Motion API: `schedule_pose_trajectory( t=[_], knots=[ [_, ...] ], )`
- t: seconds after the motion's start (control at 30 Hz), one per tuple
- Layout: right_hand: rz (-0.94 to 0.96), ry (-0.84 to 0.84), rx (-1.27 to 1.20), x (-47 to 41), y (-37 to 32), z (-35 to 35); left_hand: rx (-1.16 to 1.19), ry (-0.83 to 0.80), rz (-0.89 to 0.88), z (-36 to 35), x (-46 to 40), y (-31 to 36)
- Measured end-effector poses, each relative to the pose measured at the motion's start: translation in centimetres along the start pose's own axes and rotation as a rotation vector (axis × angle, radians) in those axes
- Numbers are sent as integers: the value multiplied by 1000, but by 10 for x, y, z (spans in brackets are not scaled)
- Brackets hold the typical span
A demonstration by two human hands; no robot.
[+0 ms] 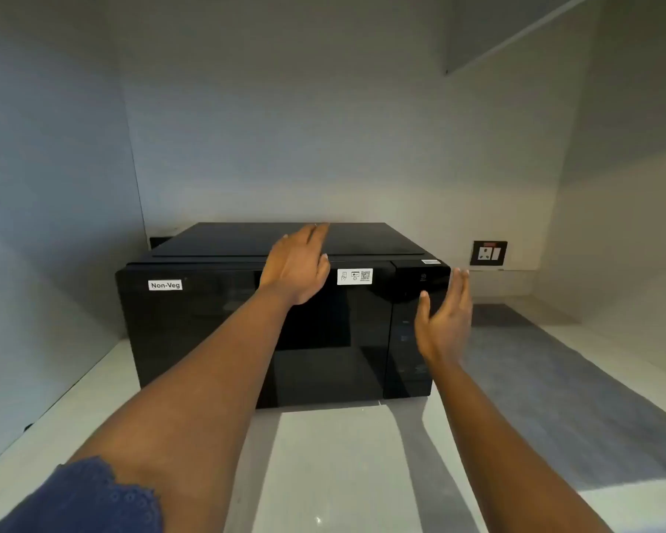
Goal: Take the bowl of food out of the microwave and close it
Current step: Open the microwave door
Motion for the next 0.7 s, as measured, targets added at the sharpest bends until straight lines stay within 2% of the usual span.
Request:
schedule_pose_trajectory(
  t=[0.17,0.23,0.5,0.7],
  knots=[
    [-201,-154,52,22,70,-17,81,-187,32,-39,8,-6],
    [-269,-225,57,30,95,-28,48,-220,25,-50,10,-8],
    [-379,-418,65,57,134,-61,-30,-75,65,-55,9,-11],
    [-459,-400,-18,68,144,-74,-46,0,72,-57,10,-11]
  ],
)
Point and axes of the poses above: each hand's wrist, its own x-axis away from the middle knuckle, its own z-axis out of the back of the hand, y = z × x, the point moved 9 cm from there along -x, towards the middle knuckle, and after that the axes turned 12 degrees about -z, right-handed, at the moved point
